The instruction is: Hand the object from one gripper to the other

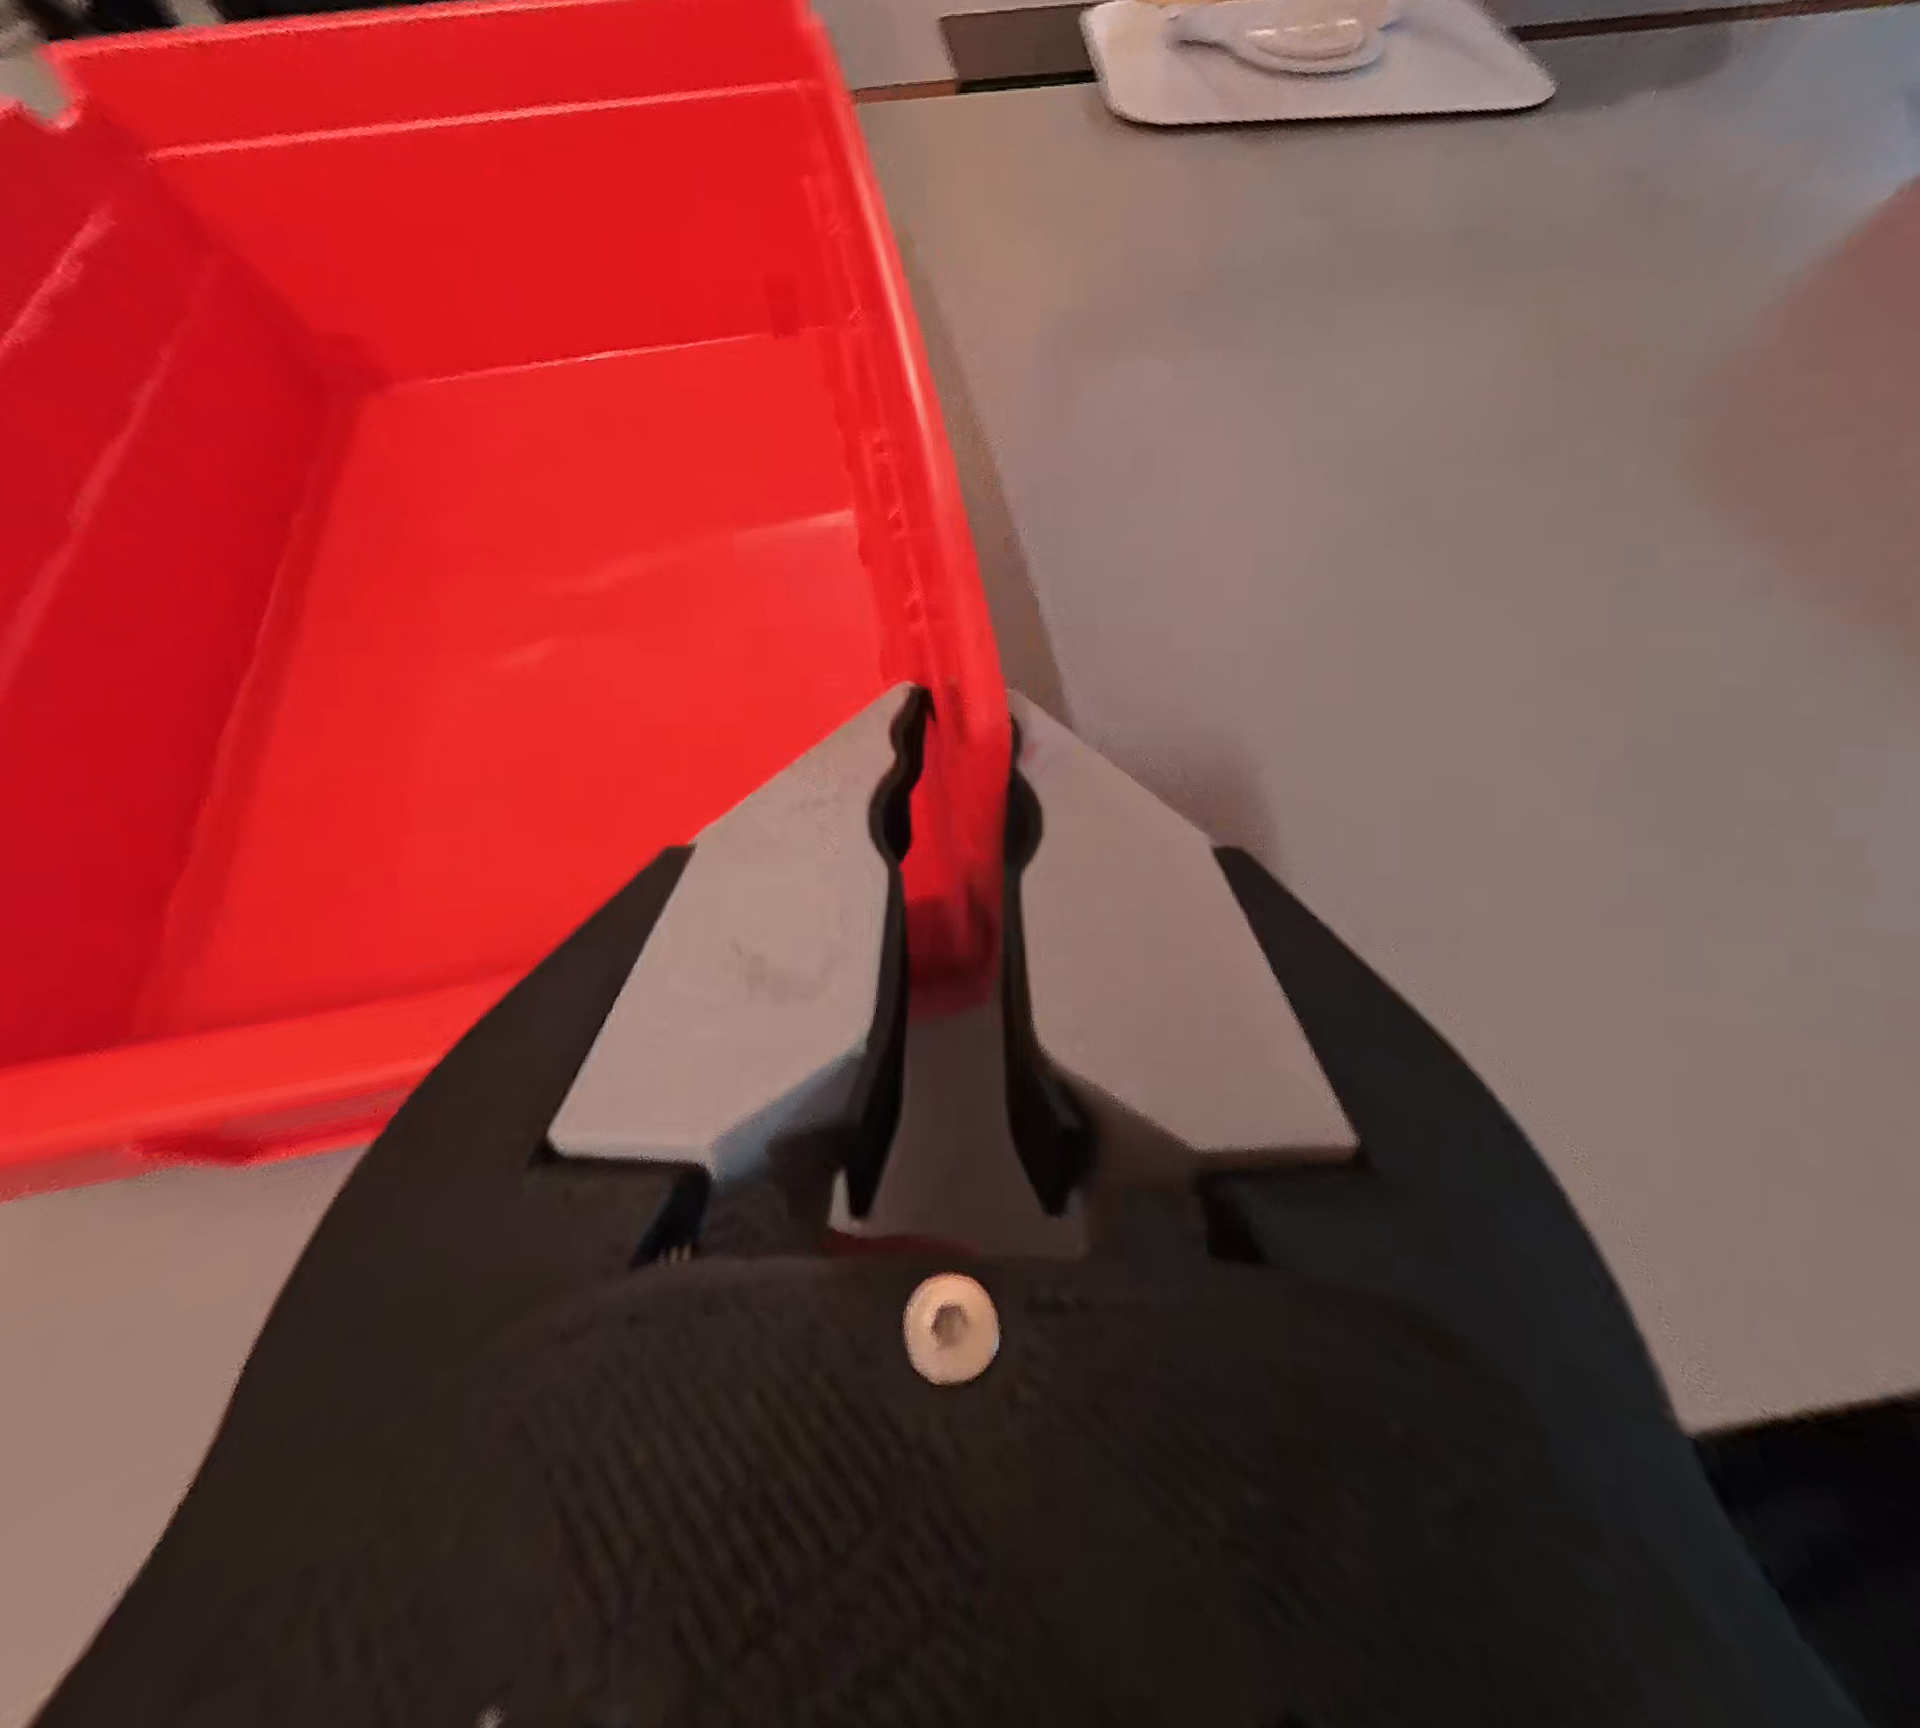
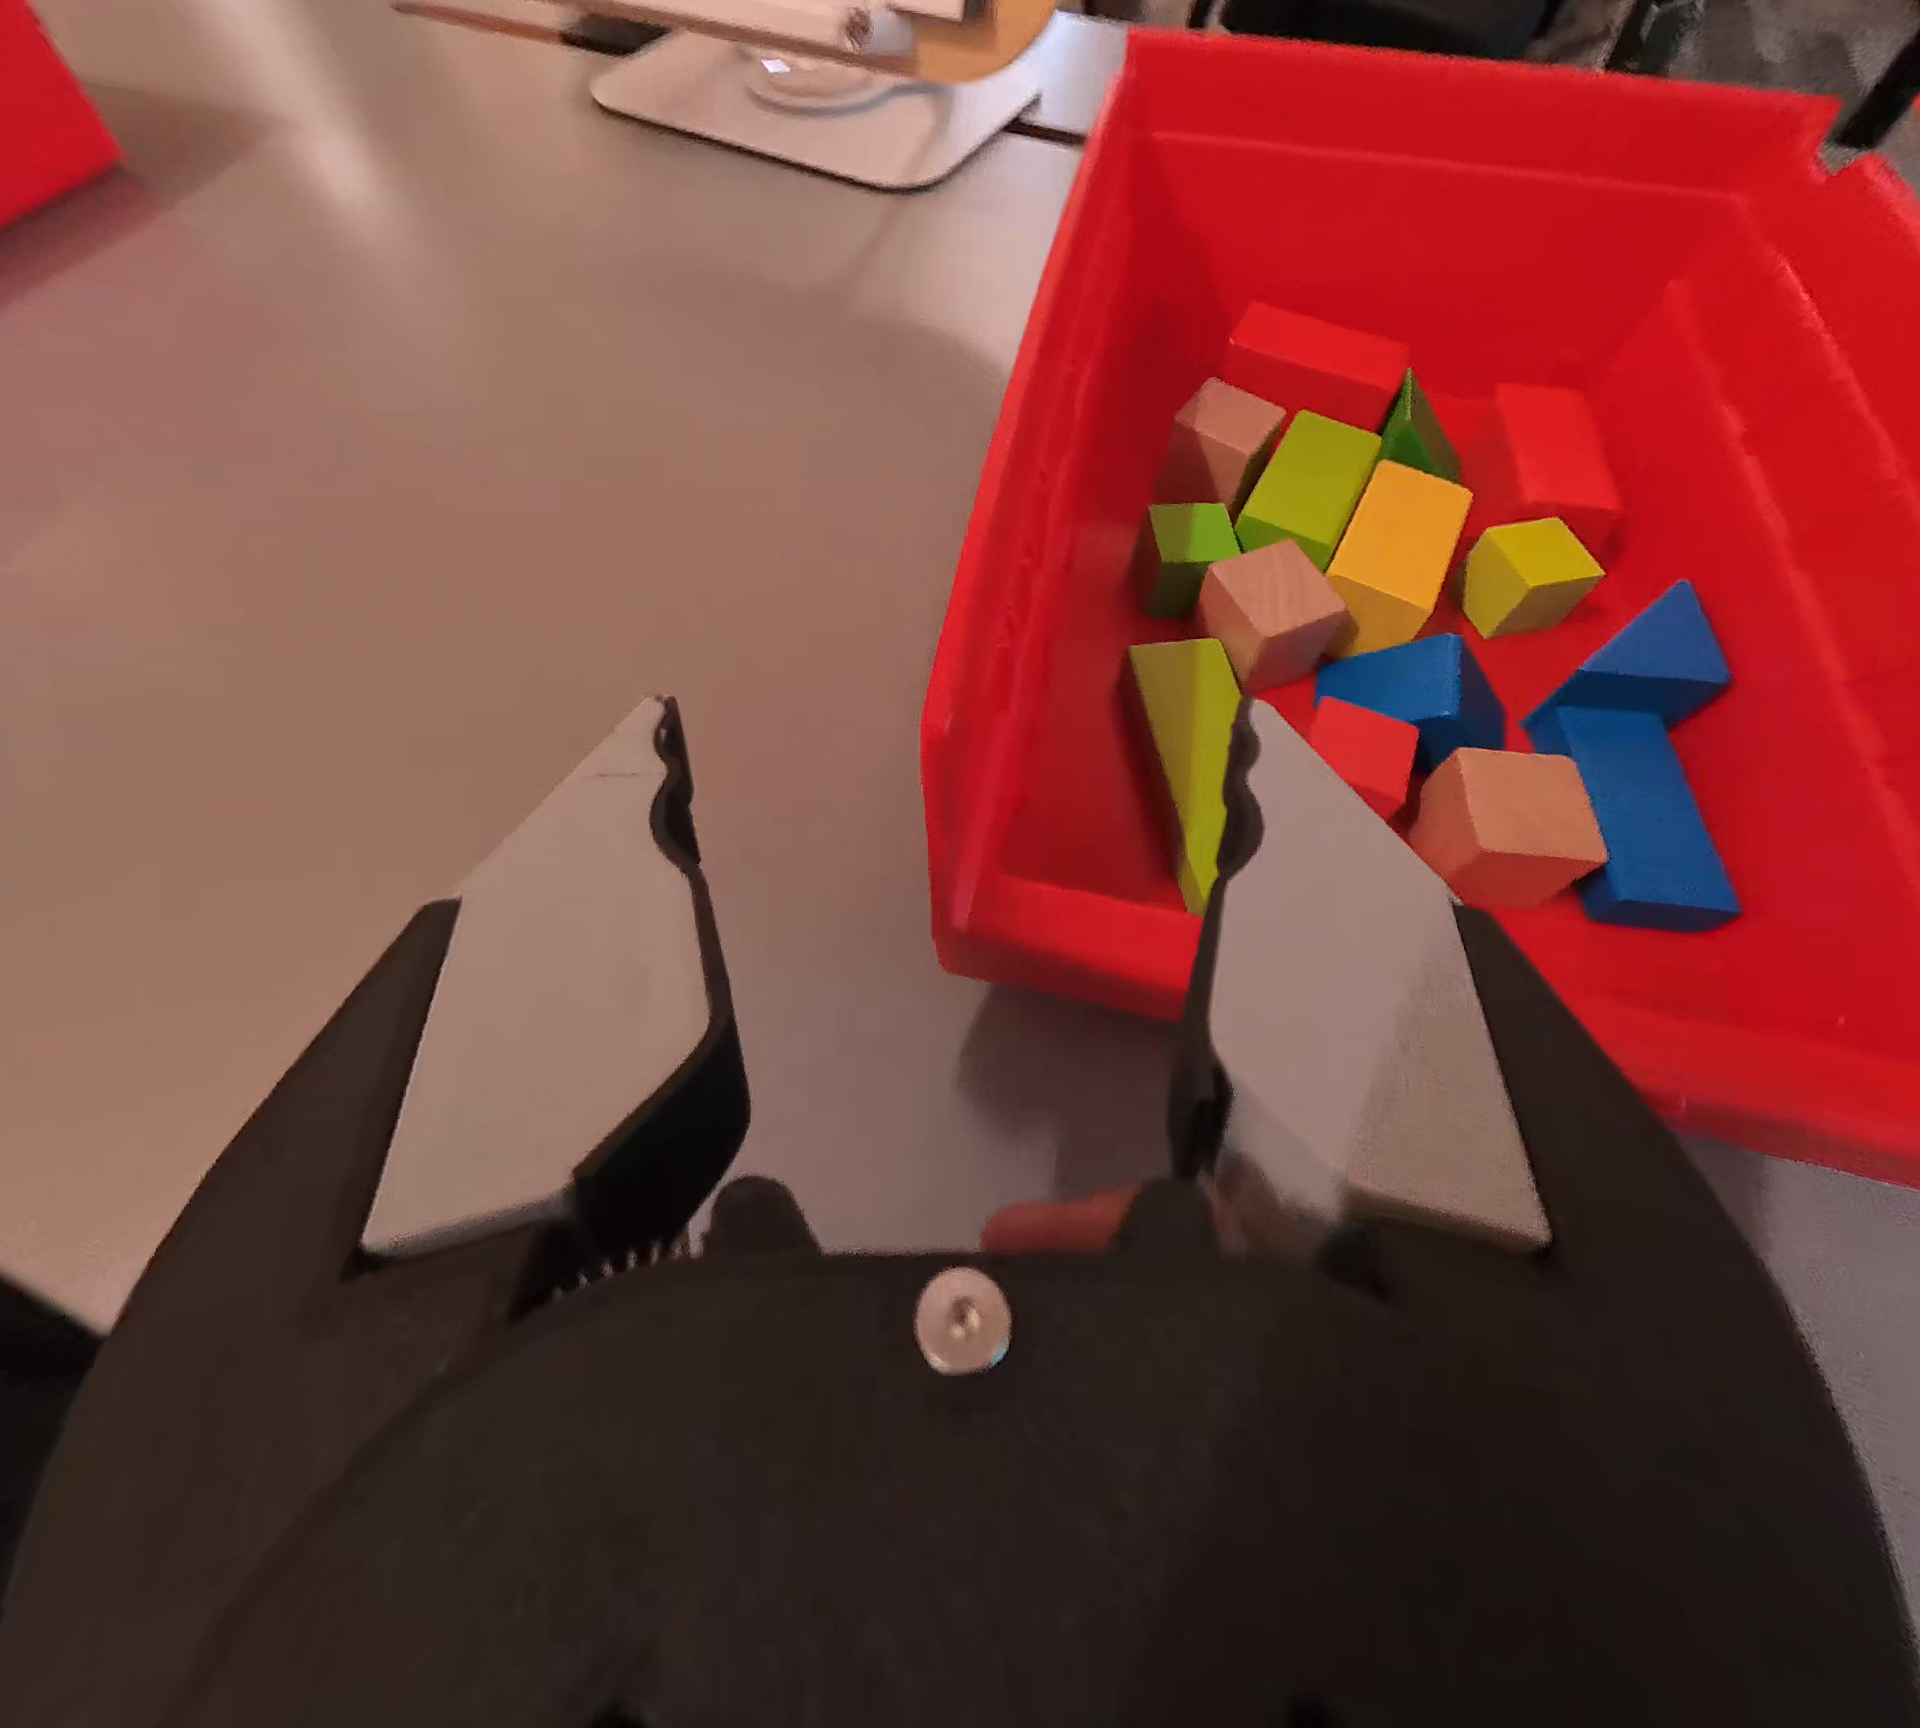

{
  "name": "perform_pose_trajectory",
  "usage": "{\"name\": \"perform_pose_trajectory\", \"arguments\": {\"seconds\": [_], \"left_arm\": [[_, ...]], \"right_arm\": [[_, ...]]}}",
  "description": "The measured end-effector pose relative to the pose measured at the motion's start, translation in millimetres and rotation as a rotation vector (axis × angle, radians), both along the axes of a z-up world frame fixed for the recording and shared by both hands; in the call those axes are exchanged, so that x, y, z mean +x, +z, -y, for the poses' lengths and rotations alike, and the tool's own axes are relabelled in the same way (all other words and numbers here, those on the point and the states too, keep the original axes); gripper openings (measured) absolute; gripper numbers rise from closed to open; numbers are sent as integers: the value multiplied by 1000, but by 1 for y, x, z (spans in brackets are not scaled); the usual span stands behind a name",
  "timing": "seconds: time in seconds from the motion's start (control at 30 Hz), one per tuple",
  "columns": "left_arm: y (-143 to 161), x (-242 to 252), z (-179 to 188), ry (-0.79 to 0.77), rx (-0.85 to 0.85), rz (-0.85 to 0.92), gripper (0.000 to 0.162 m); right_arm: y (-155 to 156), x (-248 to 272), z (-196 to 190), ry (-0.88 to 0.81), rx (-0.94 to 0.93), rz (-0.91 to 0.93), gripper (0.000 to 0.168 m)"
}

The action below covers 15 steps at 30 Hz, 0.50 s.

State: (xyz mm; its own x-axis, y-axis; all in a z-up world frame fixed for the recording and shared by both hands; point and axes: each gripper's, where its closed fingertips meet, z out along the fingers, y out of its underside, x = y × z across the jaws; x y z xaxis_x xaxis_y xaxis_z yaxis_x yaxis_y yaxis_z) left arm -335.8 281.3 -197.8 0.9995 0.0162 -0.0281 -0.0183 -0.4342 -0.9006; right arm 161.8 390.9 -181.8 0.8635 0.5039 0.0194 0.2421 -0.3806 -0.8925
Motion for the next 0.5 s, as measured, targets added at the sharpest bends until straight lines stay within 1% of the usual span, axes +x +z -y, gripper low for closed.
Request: {"name": "perform_pose_trajectory", "arguments": {"seconds": [0.07,0.1,0.13,0.17,0.2,0.23,0.3,0.37,0.5], "left_arm": [[0,-16,2,65,-27,-77,5],[1,-20,3,66,-41,-87,2],[3,-19,4,50,-41,-68,0],[5,-21,5,42,-40,-74,0],[8,-24,7,36,-42,-83,0],[12,-26,10,34,-34,-93,0],[29,-28,15,25,3,-119,0],[47,-30,21,28,17,-179,0],[80,-35,32,42,112,-175,1]], "right_arm": [[-18,2,-12,-57,-58,72,90],[-28,6,-17,-94,-93,116,83],[-36,12,-21,-129,-107,173,72],[-35,18,-23,-155,-79,238,54],[-34,14,-20,-121,-59,270,31],[-33,9,-16,-90,-62,280,5],[-31,12,-12,-107,-69,315,2],[-29,8,-5,-99,-73,293,2],[-25,-23,15,-28,-78,255,4]]}}
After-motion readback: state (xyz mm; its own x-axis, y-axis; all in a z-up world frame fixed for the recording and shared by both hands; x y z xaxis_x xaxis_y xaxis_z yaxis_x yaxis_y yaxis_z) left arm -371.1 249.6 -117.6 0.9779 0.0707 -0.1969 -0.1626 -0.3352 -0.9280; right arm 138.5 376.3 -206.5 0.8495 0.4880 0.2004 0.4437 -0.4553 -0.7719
